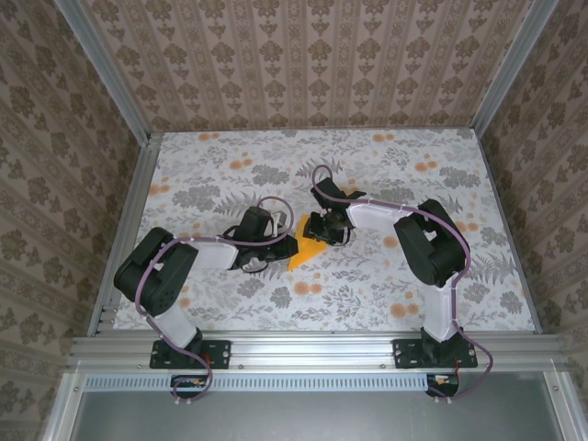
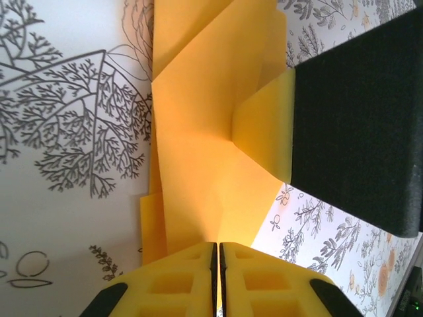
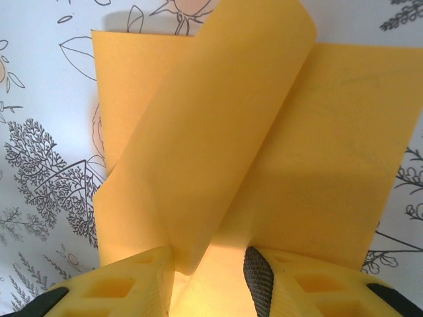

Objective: Fold a paper plane with a square sheet of paper (pick it up from the middle)
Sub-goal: Fourth fold the wing at the center of the table.

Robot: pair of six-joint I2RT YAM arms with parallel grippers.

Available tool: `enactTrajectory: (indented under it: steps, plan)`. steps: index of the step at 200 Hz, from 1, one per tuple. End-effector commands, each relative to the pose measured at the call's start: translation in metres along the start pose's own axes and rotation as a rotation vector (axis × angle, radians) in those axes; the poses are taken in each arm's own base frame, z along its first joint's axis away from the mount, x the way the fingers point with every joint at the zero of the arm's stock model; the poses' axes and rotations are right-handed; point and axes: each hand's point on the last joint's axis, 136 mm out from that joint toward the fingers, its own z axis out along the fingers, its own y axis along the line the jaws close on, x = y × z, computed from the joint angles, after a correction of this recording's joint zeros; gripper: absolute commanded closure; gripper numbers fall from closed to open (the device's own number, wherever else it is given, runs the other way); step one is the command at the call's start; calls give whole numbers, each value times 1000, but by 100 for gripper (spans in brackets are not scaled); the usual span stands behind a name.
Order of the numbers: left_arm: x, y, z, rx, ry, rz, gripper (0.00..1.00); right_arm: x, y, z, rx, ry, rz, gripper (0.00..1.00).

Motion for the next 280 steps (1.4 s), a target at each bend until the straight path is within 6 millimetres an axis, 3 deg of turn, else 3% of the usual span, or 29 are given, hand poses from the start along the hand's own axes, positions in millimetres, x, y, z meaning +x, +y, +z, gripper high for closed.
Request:
enactTrajectory:
  steps: [1,192,233,280]
  plan:
    - [-1,9,3,-32,7,-2,89,32,-77,23,290,100,57,60]
    - [10,26,8,-86,48,-34,95,36,-82,30,331,128,58,58]
    - [18,35,10,-119,79,-55,96,27,-60,18,247,100,38,58]
    - [27,45,12,-151,114,-81,98,-1,-2,-17,5,6,-18,57]
